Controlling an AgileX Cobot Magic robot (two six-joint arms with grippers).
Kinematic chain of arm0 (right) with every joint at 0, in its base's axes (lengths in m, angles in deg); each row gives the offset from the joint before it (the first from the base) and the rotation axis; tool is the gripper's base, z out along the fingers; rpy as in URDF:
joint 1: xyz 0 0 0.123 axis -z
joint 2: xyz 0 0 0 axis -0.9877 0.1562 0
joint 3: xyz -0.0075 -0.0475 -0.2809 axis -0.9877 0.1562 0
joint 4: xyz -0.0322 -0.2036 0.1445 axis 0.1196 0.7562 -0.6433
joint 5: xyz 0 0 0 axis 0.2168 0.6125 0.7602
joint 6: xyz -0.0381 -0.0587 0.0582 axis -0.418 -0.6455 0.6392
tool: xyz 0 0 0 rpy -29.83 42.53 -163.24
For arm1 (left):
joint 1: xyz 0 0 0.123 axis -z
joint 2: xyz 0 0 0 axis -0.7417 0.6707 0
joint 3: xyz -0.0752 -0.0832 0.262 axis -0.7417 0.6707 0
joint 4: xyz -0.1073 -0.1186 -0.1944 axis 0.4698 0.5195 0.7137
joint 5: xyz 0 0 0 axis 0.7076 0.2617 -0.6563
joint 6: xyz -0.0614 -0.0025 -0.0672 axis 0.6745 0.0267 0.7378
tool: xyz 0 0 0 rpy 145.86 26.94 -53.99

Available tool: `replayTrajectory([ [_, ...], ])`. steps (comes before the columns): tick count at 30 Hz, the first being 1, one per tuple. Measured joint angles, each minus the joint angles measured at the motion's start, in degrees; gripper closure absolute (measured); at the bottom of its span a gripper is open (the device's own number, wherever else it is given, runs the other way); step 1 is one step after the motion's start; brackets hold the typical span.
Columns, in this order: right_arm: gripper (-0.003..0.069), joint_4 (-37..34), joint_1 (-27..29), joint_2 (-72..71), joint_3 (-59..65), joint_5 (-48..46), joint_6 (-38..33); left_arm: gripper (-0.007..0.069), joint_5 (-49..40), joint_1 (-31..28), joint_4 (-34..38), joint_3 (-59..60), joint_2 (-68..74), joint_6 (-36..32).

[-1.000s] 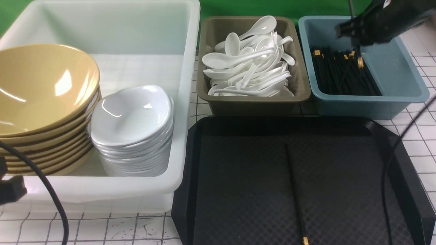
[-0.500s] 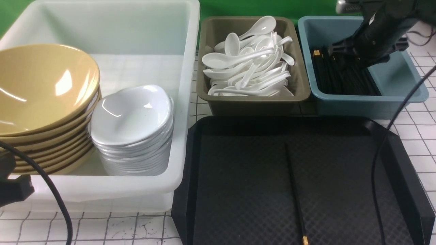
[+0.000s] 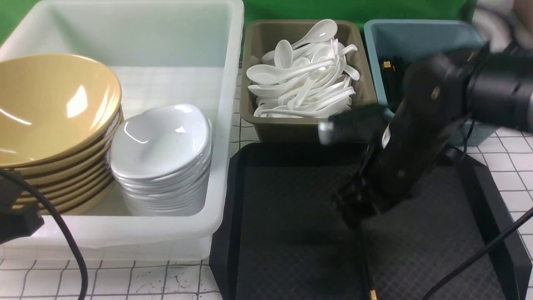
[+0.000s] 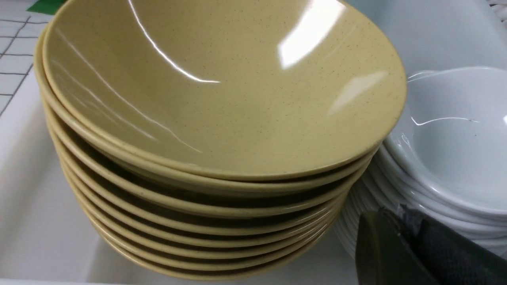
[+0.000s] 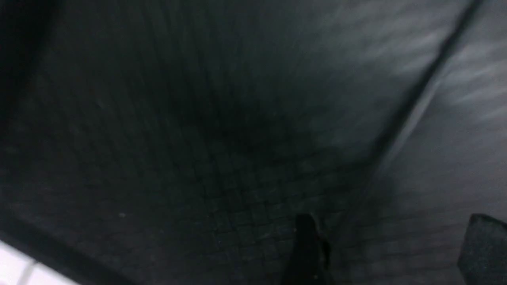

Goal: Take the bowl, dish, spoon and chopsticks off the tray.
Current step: Use the right arm to grab a chopstick, then use the right arm to put a chopstick into the small storage box on the right

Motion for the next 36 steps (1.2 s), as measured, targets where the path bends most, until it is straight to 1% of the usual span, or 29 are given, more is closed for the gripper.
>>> replayTrajectory([
  [4, 0.0187, 0.24, -0.55, 1.71, 1.79, 2.14, 1.31, 0.0636, -0.28, 0.0, 0.5, 0.05, 0.0, -0.05],
  [6, 0.0222, 0.23, -0.55, 2.26, 1.92, 2.46, 1.44, 0.0636, -0.77, 0.0, 0.75, 0.05, -0.06, -0.05],
  [14, 0.0413, -0.94, -2.38, 4.98, 4.2, 2.32, 2.19, 0.0636, -2.02, 0.0, 1.96, 0.05, -0.06, -0.05],
  [16, 0.0456, -0.98, -2.56, 4.98, 4.35, 2.16, 0.95, 0.0636, -2.05, 0.0, 2.01, 0.05, -0.18, -0.05],
  [17, 0.0496, -1.0, -2.64, 4.98, 4.35, 1.64, -0.79, 0.0636, -2.05, 0.0, 2.07, 0.05, -0.37, -0.05],
  [18, 0.0521, -1.0, -2.75, 4.98, 4.35, 1.46, -1.24, 0.0636, -2.05, 0.0, 2.13, 0.05, -0.52, -0.05],
  [19, 0.0527, -1.0, -2.71, 4.9, 4.39, 1.31, -1.66, 0.0636, -2.05, 0.0, 2.13, 0.05, -0.64, -0.05],
  [20, 0.0562, -1.07, -2.82, 4.54, 4.49, 0.67, -2.77, 0.0636, -2.05, 0.0, 2.13, 0.05, -1.03, -0.05],
  [24, 0.0564, -1.07, -2.82, 1.27, 4.77, -0.42, -3.93, 0.0636, -2.05, 0.0, 2.17, 0.05, -1.61, -0.05],
  [26, 0.0564, -0.72, -2.82, -5.36, 3.42, -1.2, -5.09, 0.0636, -2.0, 0.0, 2.17, 0.05, -1.84, -0.05],
  [27, 0.0564, 0.16, -2.82, -7.83, 2.33, -1.2, -5.23, 0.0636, -2.0, 0.0, 2.17, 0.05, -1.91, -0.05],
  [30, 0.0564, 5.79, -2.22, -15.6, -3.7, 0.79, -5.28, 0.0636, -1.81, 0.0, 2.17, 0.05, -1.91, -0.05],
  [31, 0.0564, 9.48, -0.6, -17.68, -7.07, 3.21, -4.72, 0.0636, -1.28, 0.0, 2.17, 0.05, -1.91, -0.11],
  [32, 0.0564, 10.95, 0.49, -18.42, -9.6, 4.35, -4.26, 0.0636, -1.07, 0.0, 2.17, 0.05, -1.91, -0.19],
  [33, 0.0564, 13.17, 3.99, -18.35, -13.74, 6.51, -3.45, 0.0636, -0.57, 0.0, 2.17, 0.05, -1.91, -0.66],
  [34, 0.0564, 13.64, 5.72, -17.64, -16.62, 7.11, -3.45, 0.0636, -0.42, 0.0, 2.17, 0.05, -1.91, -1.08],
  [35, 0.0564, 13.84, 9.83, -15.6, -21.01, 7.68, -3.45, 0.0636, -0.16, 0.0, 2.17, 0.06, -1.91, -1.43],
  [36, 0.0564, 13.54, 12.02, -13.17, -24.51, 7.75, -3.45, 0.0636, 0.13, 0.0, 2.17, 0.17, -1.91, -1.72],
])
